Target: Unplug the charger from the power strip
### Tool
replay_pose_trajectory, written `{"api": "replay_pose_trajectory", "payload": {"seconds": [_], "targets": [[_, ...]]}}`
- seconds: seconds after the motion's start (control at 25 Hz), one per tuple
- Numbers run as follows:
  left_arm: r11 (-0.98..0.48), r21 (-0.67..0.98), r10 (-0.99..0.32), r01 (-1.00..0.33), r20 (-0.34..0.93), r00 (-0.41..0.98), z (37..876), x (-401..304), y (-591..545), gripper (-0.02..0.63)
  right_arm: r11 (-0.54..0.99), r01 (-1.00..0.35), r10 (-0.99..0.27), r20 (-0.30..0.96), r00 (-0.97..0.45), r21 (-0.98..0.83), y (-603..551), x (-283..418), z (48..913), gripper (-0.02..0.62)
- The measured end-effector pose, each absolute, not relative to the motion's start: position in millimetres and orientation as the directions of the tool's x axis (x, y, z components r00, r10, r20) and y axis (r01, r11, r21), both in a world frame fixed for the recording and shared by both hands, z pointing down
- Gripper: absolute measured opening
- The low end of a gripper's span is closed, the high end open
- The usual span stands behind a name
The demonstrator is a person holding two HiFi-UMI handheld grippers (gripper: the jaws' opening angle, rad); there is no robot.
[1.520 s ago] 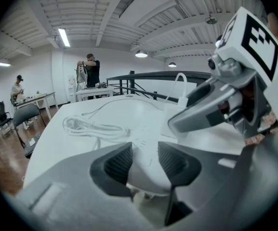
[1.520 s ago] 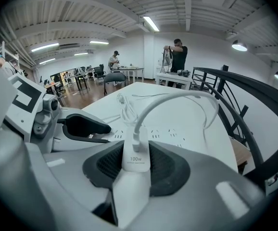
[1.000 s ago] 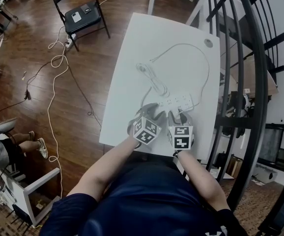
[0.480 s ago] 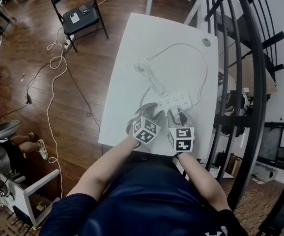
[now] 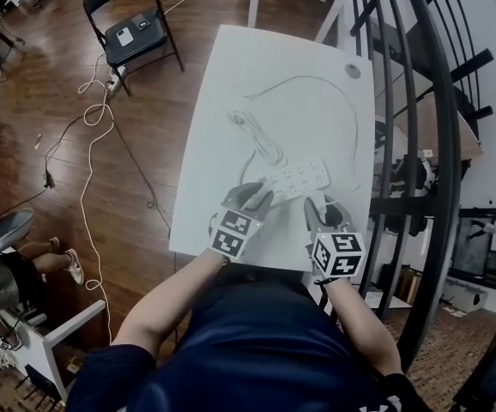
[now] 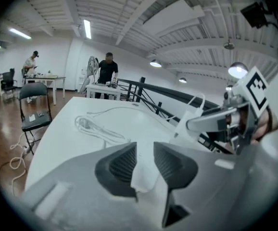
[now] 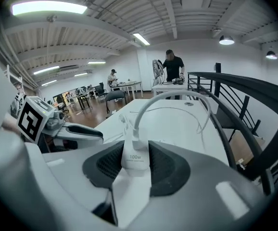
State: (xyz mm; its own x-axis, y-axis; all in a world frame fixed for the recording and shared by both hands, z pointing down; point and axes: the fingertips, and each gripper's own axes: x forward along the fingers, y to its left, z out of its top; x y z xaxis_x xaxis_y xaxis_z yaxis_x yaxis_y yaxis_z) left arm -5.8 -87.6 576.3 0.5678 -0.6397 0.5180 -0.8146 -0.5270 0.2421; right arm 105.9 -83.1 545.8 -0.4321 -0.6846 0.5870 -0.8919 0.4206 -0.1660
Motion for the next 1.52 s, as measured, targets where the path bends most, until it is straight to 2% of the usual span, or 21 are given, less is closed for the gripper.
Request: {"api": "replay_pose_trajectory", "payload": {"seconds": [0.12,0.36,0.76,0.96,1.52], "targets": [[-0.502,0.324,-0.627,-0.802,0.502,0.595,561,-19,-67,0.112,0.385,-0.896,-0.697,0.566,-0.44,-0.221,-77,119,533,0.143],[-0.408,0.401,-0.63,-0.82,0.527,0.57,557,-44,-32,0.102,0.224,-0.856,-0.717,0.516,-0.468,-0.465,-65,151,526,0.143],[-0.432,0.437,-0.596,-0.789,0.518,0.614,549,-15,-25,0.089,0.065,-0.729,-0.741,0.456,-0.493,-0.682,-49,180,526,0.143],[-0.44,0.434,-0.58,-0.786,0.531,0.618,552,-10,-20,0.087,0.035,-0.704,-0.736,0.458,-0.498,-0.709,-45,185,541,0.143],[-0.423,0.448,-0.546,-0.788,0.568,0.616,567,-13,-12,0.081,-0.077,-0.746,-0.652,0.6,-0.464,-0.661,-14,196,624,0.143]]}}
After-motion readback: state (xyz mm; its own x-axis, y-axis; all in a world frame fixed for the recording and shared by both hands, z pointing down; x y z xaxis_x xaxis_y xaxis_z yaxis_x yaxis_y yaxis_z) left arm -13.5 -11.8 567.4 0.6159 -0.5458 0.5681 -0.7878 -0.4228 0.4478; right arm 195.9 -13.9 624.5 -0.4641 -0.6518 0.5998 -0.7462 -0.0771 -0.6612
